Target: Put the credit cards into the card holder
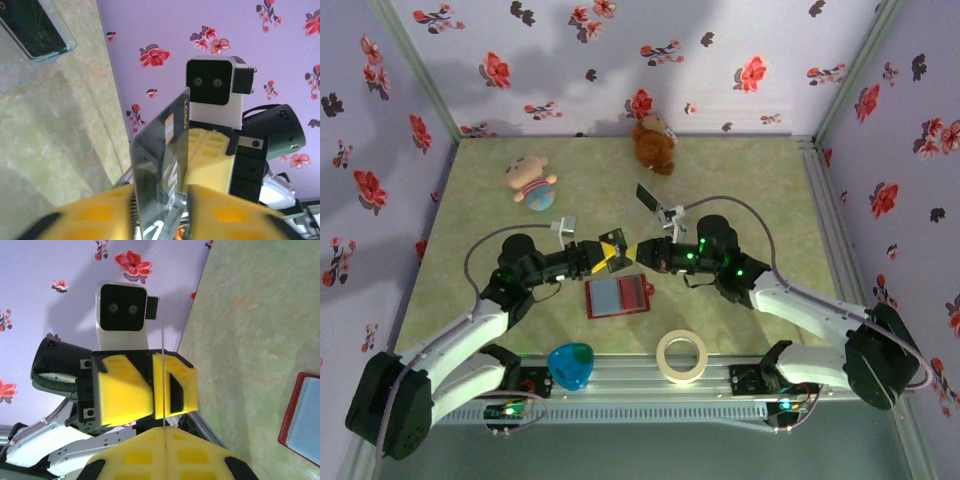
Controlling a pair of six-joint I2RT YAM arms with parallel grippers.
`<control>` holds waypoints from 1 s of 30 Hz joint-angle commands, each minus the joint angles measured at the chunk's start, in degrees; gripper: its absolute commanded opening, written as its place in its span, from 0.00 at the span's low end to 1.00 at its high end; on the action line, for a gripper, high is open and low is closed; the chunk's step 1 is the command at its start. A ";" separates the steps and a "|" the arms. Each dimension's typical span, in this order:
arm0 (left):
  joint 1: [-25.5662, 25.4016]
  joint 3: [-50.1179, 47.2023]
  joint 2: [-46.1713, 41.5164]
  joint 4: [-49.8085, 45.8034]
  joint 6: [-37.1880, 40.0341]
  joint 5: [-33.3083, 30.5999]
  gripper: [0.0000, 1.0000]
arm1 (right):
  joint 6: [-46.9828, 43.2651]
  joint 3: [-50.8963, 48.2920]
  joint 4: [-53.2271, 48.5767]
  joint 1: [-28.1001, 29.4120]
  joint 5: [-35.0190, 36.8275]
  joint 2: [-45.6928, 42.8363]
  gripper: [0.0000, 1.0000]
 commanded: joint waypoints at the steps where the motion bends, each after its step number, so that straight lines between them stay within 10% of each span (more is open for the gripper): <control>1: -0.36 -0.53 -0.57 3.95 -0.20 -0.48 0.08 | 1.09 0.07 2.50 0.53 -2.23 0.28 0.00; 6: -0.41 -1.03 -0.44 7.25 -1.43 1.42 0.00 | -2.58 2.05 -1.75 0.42 -5.48 -0.17 0.36; 10: -0.70 -0.62 0.37 7.47 -1.94 5.82 0.00 | -8.65 4.79 -8.04 0.24 -8.00 -0.90 0.42; 20: -2.62 -0.90 1.01 10.63 -3.37 11.58 0.00 | -15.22 9.84 -16.07 -0.21 -12.49 -0.16 0.07; 24: -2.39 -1.73 1.47 11.40 -4.67 11.16 0.42 | -15.78 10.14 -17.58 -0.31 -11.51 0.28 0.00; 30: 2.88 -3.01 -1.52 -10.07 3.15 6.91 0.47 | -21.25 11.12 -27.47 -0.89 -8.71 5.89 0.00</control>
